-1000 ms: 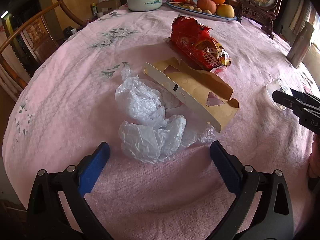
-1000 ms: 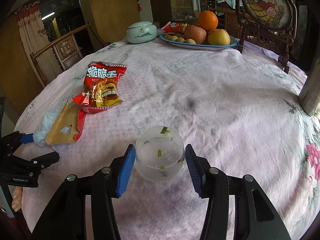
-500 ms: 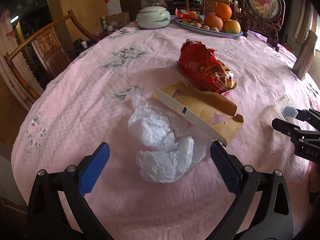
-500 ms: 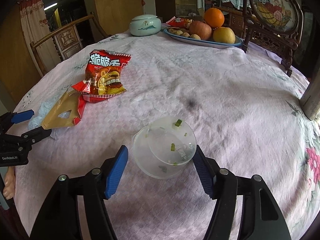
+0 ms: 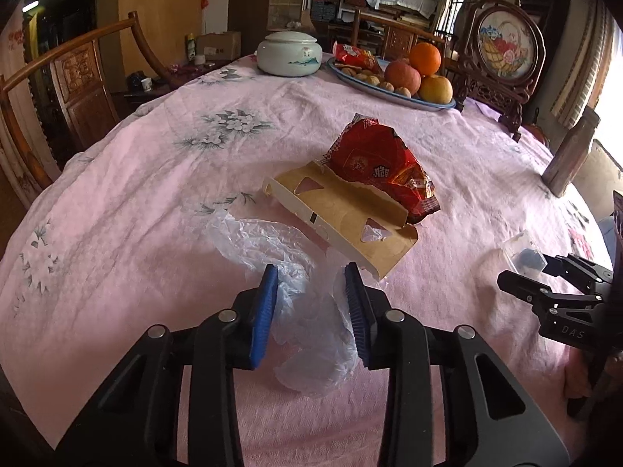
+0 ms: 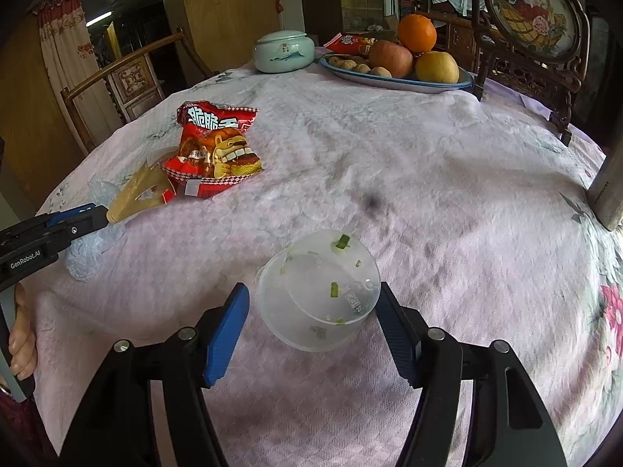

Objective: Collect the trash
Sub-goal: 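Close the left tool on the white plastic bag and lift it, then carry bag and cup over the red wastebasket and open both tools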

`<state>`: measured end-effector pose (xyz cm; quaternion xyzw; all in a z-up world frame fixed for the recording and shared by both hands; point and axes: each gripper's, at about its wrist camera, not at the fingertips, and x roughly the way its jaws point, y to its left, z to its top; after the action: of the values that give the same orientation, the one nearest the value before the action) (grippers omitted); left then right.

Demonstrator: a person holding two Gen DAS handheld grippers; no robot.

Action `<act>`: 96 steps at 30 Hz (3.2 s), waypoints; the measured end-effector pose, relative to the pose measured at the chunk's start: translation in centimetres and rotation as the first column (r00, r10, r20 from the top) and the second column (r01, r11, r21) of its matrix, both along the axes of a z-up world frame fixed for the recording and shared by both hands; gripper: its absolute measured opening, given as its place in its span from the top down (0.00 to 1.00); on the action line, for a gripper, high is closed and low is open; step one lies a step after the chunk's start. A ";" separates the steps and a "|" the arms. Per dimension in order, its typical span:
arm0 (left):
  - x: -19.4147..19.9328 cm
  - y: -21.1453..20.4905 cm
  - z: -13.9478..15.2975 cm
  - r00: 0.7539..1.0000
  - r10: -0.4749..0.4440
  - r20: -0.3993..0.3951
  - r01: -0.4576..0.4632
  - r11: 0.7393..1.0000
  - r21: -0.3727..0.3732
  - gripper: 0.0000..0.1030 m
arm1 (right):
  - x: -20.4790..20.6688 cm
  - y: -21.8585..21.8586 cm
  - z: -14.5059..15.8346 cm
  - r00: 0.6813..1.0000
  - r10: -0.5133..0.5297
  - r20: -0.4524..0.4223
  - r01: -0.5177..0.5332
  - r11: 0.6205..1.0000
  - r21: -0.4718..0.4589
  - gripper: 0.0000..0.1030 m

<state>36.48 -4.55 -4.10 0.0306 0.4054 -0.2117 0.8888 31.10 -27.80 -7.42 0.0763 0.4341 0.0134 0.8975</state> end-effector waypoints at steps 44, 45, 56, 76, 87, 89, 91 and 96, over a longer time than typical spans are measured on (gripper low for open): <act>-12.7 9.9 6.3 0.965 0.204 0.166 -0.205 0.979 -0.011 0.70 | -3.0 2.7 3.3 0.979 0.092 0.182 -0.092 0.996 -0.005 0.43; -13.1 10.8 6.3 0.960 0.224 0.170 -0.226 0.974 -0.011 0.70 | -3.3 3.3 3.5 0.975 0.107 0.196 -0.104 0.994 -0.024 0.43; -17.6 23.1 2.8 0.877 0.472 0.090 -0.469 0.881 -0.054 0.70 | -5.9 6.9 5.0 0.947 0.197 0.253 -0.182 0.980 -0.079 0.43; -20.4 36.0 -9.3 0.736 0.658 -0.159 -0.673 0.736 -0.074 0.13 | -9.0 18.4 6.6 0.910 0.276 0.308 -0.278 0.960 -0.039 0.43; -23.6 39.5 -9.2 0.648 0.759 -0.072 -0.758 0.651 0.045 0.07 | -10.6 34.5 5.0 0.784 0.576 0.233 -0.599 0.800 0.038 0.43; -23.7 40.1 -9.2 0.634 0.771 -0.053 -0.768 0.636 0.072 0.07 | -10.8 36.9 4.3 0.760 0.616 0.207 -0.637 0.770 0.045 0.43; -24.1 40.7 -9.3 0.624 0.781 -0.039 -0.776 0.624 0.090 0.07 | -11.0 38.8 3.5 0.740 0.647 0.184 -0.665 0.745 0.059 0.43; -24.9 42.3 -9.6 0.600 0.799 -0.048 -0.794 0.601 0.087 0.07 | -11.2 42.7 2.6 0.696 0.704 0.141 -0.717 0.689 0.102 0.43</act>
<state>11.61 37.74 -13.71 -0.1369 0.4183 0.2169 0.8713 19.92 14.93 -4.85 -0.0316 0.3863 0.3955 0.8327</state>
